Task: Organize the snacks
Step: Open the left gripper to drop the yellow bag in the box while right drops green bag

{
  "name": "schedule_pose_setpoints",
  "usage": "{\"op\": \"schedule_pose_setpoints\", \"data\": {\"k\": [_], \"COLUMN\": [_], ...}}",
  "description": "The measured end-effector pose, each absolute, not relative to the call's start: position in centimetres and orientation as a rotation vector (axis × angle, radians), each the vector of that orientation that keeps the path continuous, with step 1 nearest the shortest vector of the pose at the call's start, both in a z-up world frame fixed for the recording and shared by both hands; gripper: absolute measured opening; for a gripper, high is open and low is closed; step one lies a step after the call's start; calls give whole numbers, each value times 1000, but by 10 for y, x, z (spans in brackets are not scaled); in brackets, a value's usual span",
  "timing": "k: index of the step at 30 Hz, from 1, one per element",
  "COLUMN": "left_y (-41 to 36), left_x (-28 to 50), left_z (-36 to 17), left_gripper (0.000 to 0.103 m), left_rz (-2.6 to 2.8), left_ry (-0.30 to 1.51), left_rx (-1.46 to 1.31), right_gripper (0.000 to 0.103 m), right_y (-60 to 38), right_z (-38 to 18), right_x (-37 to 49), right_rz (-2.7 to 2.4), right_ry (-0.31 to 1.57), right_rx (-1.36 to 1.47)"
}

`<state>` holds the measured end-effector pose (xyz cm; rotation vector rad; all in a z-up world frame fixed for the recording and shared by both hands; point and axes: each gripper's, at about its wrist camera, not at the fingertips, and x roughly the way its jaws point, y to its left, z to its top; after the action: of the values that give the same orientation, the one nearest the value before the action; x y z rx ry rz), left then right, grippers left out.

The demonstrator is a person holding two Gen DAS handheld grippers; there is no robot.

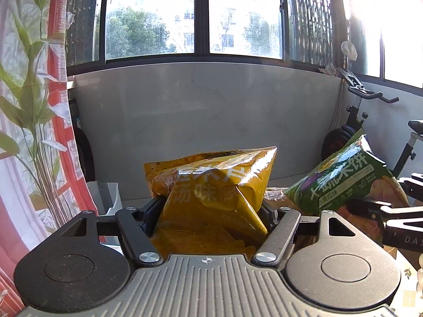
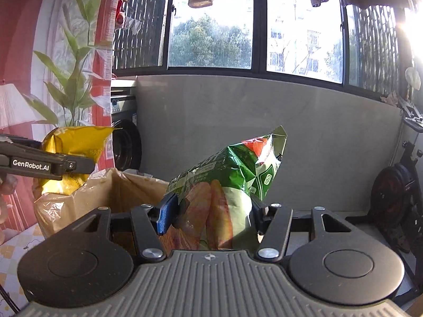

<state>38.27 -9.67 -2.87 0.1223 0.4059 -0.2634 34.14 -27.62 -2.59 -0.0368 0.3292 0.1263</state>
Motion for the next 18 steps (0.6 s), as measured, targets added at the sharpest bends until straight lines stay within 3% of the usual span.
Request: {"op": "schedule_pose_setpoints", "data": {"k": [5,9,18], "left_y": [-102,-97,-72], "left_x": [402,406,389], "left_z": [-41,-49,-38], "left_gripper": [82,85,90], "left_rz": [-287,-297,-321], "left_ry": [451,479,464], "left_rx": [135,123,30], "right_gripper": [62,74,74], "right_y": [-278,-284,-281], "right_z": [-37,-41,-25], "right_x": [359,360,331], "right_rz": [137,133,115], "right_ry": [439,468,420], "right_rx": [11,50,48]}}
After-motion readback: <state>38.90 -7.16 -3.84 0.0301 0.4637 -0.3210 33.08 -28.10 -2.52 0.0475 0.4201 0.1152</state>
